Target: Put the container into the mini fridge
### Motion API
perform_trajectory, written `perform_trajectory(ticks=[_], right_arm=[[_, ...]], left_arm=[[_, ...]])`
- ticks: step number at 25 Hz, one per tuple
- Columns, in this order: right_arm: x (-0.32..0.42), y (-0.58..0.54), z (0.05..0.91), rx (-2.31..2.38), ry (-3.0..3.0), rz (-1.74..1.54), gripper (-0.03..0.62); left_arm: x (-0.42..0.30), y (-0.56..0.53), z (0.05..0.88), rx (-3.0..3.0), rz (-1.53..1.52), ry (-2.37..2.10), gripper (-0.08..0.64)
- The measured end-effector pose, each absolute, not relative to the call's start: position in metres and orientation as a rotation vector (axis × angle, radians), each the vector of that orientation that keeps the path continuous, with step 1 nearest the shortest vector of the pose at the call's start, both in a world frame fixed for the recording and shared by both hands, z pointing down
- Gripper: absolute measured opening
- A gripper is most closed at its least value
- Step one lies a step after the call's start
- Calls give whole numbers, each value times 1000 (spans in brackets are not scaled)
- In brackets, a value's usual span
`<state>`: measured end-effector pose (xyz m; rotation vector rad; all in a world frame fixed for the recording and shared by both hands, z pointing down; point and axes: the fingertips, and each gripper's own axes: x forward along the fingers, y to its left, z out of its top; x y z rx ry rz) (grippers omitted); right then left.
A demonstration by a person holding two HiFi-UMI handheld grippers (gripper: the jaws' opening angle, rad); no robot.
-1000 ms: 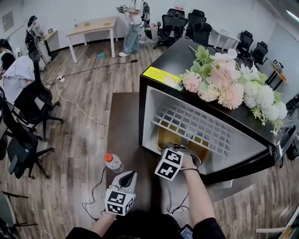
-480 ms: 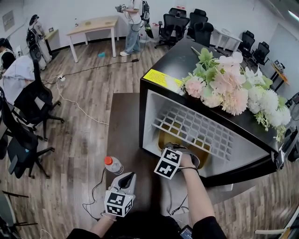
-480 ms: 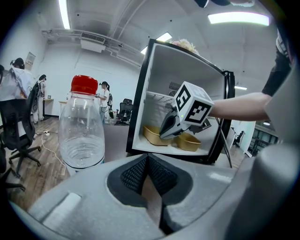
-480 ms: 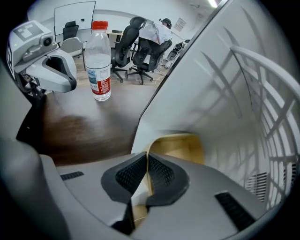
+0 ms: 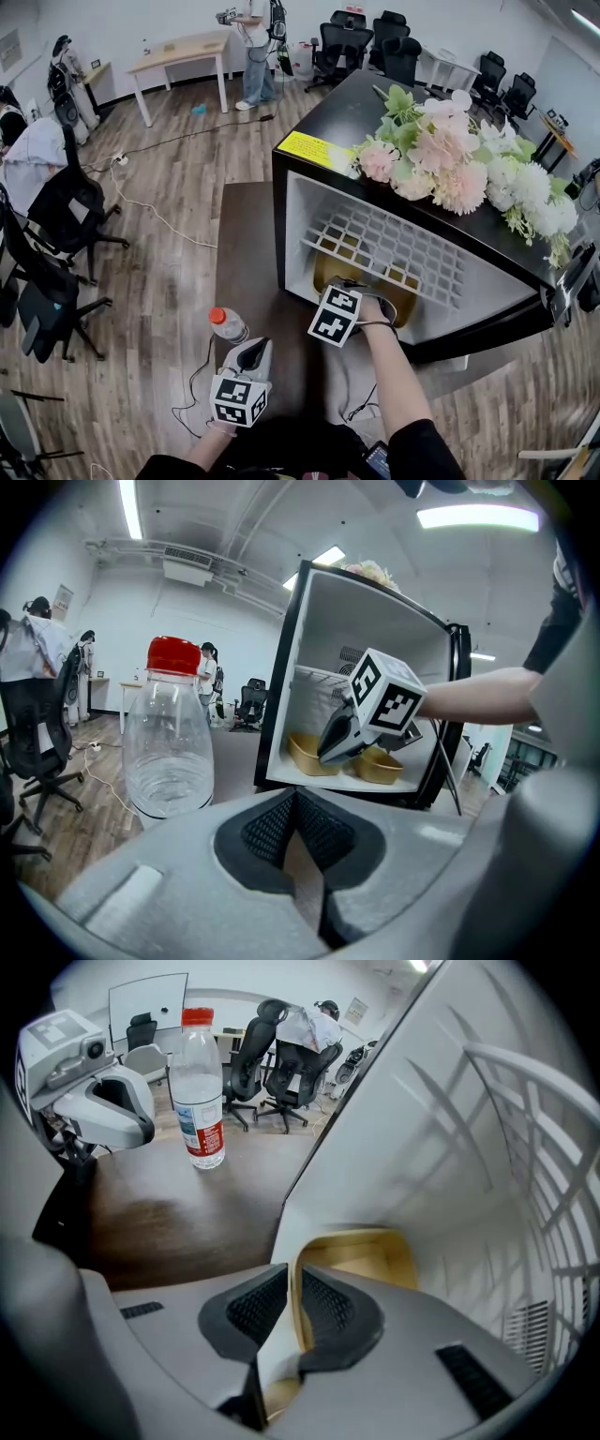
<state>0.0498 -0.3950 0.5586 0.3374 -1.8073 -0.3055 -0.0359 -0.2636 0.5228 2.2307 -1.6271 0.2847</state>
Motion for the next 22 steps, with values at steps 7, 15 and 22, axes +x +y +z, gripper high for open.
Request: perform_trajectory(ticks=[7, 15, 22], right_arm=[[48, -400, 541, 429, -1900, -286, 218], [53, -384, 517, 501, -1985, -293, 233], [60, -363, 497, 588, -2048, -304, 233]], left_arm=[[-36, -262, 517, 2241, 280, -1635, 8], [-34, -262, 511, 2248, 235, -1649, 8], [-25, -257, 499, 2299, 214, -1628, 8]])
